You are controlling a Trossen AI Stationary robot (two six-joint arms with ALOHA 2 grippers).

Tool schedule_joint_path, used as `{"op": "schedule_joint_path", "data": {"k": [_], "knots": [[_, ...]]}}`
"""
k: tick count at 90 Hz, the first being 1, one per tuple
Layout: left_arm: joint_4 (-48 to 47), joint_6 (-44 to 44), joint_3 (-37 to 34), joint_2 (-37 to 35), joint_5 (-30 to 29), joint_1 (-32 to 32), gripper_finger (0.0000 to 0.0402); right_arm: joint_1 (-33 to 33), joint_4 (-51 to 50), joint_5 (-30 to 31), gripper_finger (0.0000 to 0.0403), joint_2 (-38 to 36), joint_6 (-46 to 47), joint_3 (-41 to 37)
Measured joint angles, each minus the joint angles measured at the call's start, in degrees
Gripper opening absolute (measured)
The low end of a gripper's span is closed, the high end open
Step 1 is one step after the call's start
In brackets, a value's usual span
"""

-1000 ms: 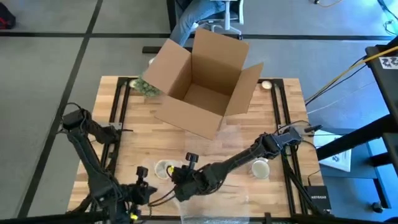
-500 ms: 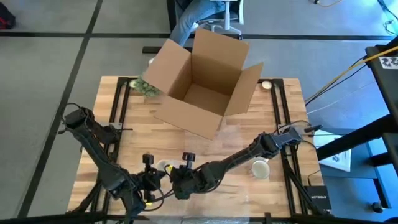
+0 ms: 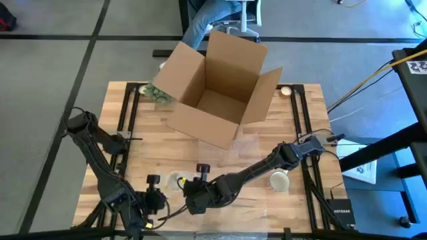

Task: Wrap mug
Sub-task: Wrap the orange mug with the left bubble wrap

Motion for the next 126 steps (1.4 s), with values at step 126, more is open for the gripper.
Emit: {"op": "schedule_joint_path", "data": {"k": [126], "knots": [[20.1,4.0,-6.9,19.9,10.1,-9.9,0.0009,0.0,0.1,0.0,0.0001,0.0,0.3,0.0]]}}
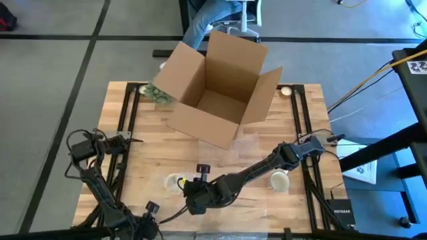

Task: Wrap mug
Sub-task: Wrap the orange mug with the left bubble wrap

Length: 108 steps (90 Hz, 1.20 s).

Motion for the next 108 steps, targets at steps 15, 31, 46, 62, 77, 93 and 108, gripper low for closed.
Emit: {"op": "schedule_joint_path", "data": {"k": [15,31,46,62,77,93,108], "knots": [[-1.3,-3.2,-0.3,-1.8,-0.6,0.0,0.0001,0.0,0.0,0.0,0.0001,0.0,-0.3,0.0],[-3.6,-5.1,-0.2,-6.1,-2.1,0.0,0.0,0.0,0.0,0.0,0.0001,0.0,-0.4,0.0],[-7.8,-5.1,-0.2,-11.1,-4.9,0.0,0.0,0.0,0.0,0.0,0.0001,0.0,-0.4,0.0],[-10.2,-3.8,-0.2,-16.6,-10.9,0.6,0.0,-0.1,0.0,0.0,0.0001,0.0,-0.5,0.0],[-11.1,-1.5,-0.2,-19.9,-17.2,2.4,0.0,-0.4,0.0,0.0,0.0001,0.0,-0.5,0.0],[-11.0,3.5,-0.2,-21.3,-21.0,6.0,0.0,-0.4,0.1,0.0,0.0001,0.0,-0.5,0.0],[-11.0,6.2,-0.2,-21.3,-21.3,10.3,0.0,-0.4,0.1,0.0,0.0001,0.0,-0.5,0.0]]}}
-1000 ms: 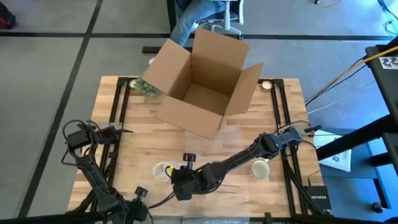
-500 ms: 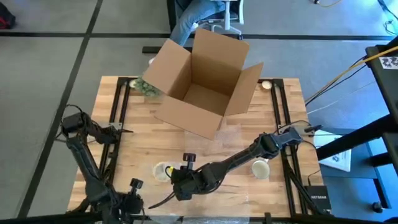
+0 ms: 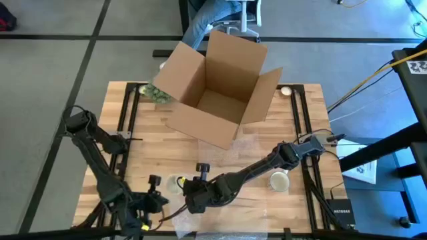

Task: Wrap mug
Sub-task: Wrap the orange mug with the left bubble wrap

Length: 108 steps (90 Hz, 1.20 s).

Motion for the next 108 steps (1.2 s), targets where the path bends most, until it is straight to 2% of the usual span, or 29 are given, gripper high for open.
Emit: {"op": "schedule_joint_path", "data": {"k": [29,44,68,76,86,95,108], "knots": [[-4.9,-2.7,0.0,0.0,-0.5,6.6,0.0,0.0,0.0,0.0,0.0001,0.0,0.0,0.0],[-6.2,-3.7,-0.1,0.0,1.2,8.1,0.0,0.0,-0.5,0.1,0.0001,-0.2,0.0,0.0],[-2.5,-4.5,-5.9,0.0,2.7,10.1,0.0,0.1,-8.2,-1.1,0.0001,-2.3,-0.1,3.5],[0.3,-4.4,-7.8,0.0,2.6,10.5,0.0,0.1,-6.5,-3.1,0.0001,-3.4,-0.4,2.5],[3.7,-4.2,-9.4,0.0,2.2,10.6,0.0,0.0,1.3,-4.7,0.0001,-3.5,-1.7,2.5],[6.2,-4.2,-10.5,0.0,2.0,10.6,0.0,-0.4,8.3,-5.5,0.0001,-2.2,-2.9,2.6],[8.1,-4.3,-11.8,0.0,1.8,10.5,0.0,-1.9,11.8,-7.4,0.0001,0.9,-2.7,2.6]]}}
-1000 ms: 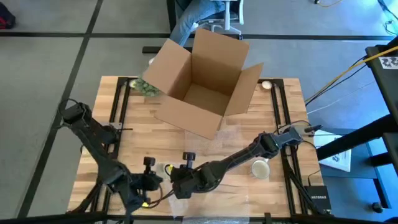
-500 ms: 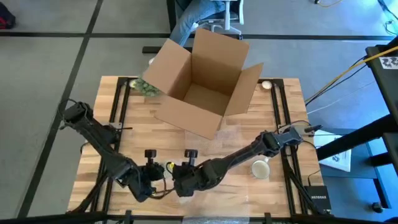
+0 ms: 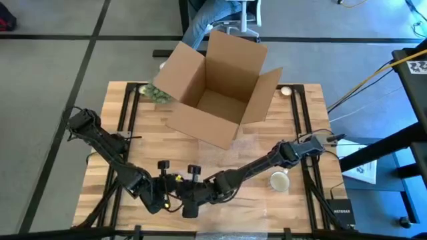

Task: Wrap mug
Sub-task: Wrap the orange mug with the left bubble wrap

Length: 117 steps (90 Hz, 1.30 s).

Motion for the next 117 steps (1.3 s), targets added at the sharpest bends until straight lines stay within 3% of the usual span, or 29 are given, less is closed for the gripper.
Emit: {"op": "schedule_joint_path", "data": {"k": [45,70,88,117], "knots": [[0.0,-0.1,-0.4,-0.3,-0.4,-1.1,0.0004,-2.7,0.8,-1.1,0.0001,3.3,1.5,-0.7],[-0.8,0.4,-0.4,-2.5,0.9,-1.3,0.0076,-2.8,0.3,-1.1,0.0001,3.5,1.3,-0.8],[-0.3,3.6,-0.3,-7.5,1.2,-1.2,0.0115,-3.0,0.4,-1.3,0.0001,3.7,1.3,-0.8],[-1.3,7.2,-0.2,-17.9,0.4,-2.8,0.012,-3.0,0.0,-2.1,0.0001,3.7,1.2,-0.9]]}}
